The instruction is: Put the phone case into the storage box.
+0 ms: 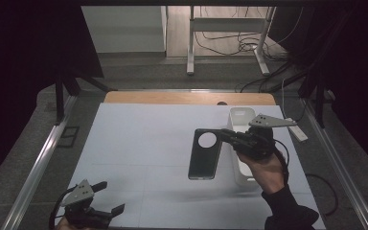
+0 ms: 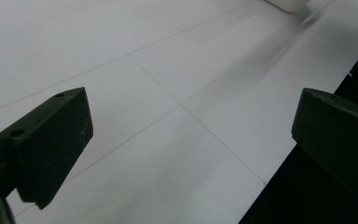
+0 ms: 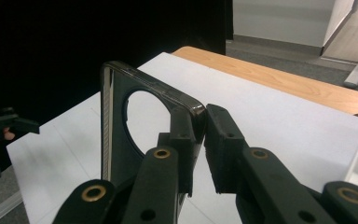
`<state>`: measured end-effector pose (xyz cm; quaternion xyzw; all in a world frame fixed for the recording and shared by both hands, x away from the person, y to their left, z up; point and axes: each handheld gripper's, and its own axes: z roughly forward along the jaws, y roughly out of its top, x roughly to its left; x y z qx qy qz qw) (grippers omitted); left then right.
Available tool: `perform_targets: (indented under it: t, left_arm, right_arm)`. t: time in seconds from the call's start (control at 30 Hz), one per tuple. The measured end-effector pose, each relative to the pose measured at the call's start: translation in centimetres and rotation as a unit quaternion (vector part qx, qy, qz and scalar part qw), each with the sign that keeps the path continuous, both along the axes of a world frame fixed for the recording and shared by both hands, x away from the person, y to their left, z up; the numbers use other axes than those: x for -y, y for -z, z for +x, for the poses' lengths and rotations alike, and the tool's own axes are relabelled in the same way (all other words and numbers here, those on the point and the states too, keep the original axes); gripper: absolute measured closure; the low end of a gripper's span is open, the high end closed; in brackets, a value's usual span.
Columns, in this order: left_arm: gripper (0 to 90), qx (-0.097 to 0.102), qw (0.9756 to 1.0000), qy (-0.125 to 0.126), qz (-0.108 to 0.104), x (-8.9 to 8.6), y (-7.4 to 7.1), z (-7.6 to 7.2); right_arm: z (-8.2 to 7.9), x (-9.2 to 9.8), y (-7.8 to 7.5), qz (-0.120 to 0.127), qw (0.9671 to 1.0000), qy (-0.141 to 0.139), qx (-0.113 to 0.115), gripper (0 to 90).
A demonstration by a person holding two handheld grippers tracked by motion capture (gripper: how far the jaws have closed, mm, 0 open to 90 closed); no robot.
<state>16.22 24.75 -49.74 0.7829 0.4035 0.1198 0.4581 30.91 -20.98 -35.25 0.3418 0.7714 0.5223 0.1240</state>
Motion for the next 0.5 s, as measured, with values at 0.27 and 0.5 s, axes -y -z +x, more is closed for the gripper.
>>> perform_targets:
  t: [0.27,0.5]
  left_arm:
    - [0.0,-0.003,0.9999,-0.01,0.011,-0.5,0.3,-0.6]
    - [0.0,-0.006,0.9998,-0.01,0.015,-0.6,0.5,-0.9]
  right_arm:
    - [0.9,0.8,-0.5,0.002,0.9999,0.012,0.002,81.0]
    - [1.6,1.5,-0.7,-0.002,0.9997,0.023,0.007,81.0]
